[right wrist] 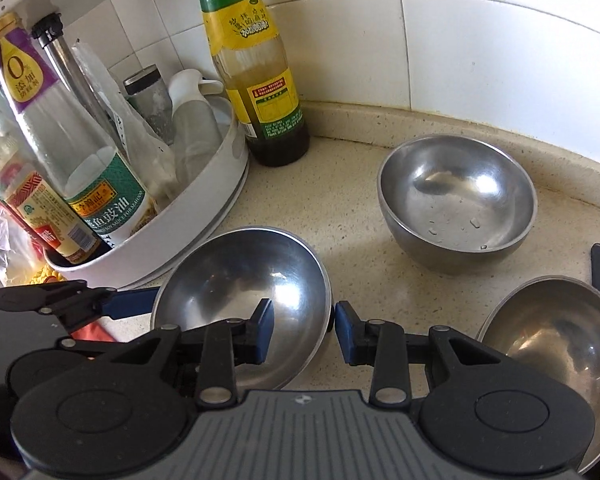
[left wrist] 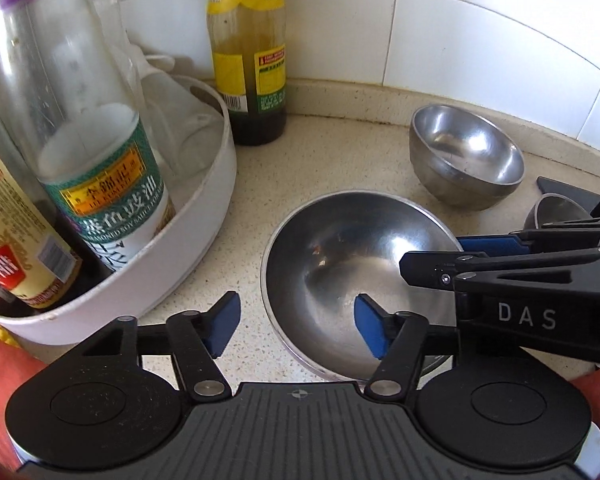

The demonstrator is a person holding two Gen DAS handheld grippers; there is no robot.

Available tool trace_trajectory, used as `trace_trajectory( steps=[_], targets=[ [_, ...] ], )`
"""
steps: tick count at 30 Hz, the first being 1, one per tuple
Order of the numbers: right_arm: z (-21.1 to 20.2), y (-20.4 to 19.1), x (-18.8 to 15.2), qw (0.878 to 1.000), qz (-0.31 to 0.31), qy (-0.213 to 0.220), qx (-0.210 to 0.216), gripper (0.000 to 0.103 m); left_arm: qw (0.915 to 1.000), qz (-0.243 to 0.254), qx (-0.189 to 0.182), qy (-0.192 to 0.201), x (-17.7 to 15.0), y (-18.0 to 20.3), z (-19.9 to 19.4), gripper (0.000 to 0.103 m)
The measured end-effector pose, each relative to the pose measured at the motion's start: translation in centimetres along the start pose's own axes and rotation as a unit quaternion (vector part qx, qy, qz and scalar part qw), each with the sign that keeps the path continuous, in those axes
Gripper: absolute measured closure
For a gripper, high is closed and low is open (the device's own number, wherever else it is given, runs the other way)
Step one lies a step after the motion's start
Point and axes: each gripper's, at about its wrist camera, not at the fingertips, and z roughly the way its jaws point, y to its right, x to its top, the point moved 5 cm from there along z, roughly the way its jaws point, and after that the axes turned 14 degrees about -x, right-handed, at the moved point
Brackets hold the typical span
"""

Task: Organize plates and bowls
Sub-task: 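Move the left gripper to a steel bowl and grasp its rim, then lift the steel bowl with the left gripper and carry it over the plates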

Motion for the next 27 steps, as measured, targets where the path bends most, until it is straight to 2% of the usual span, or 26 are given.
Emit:
trace_trajectory(
  steps=[6, 18, 27],
  targets=[
    [0.9, -0.1, -0.4, 1.000, 0.004, -0.018, 0.002, 0.069, 0.9998, -0.001, -0.011, -0.018, -0.3, -0.2, 0.8, 0.056],
    [1.4, -0.1, -0.6, 0.999, 0.019, -0.027, 0.004, 0.069, 0.9997, 0.022, 0.003, -0.007, -0.4, 0.1, 1.0, 0.059],
    [0.8, 0.0, -0.8, 1.000, 0.018, -0.022, 0.000, 0.069, 0.9996, 0.026, 0.001, -0.008, -0.4, 0.1, 0.7, 0.059]
  ],
)
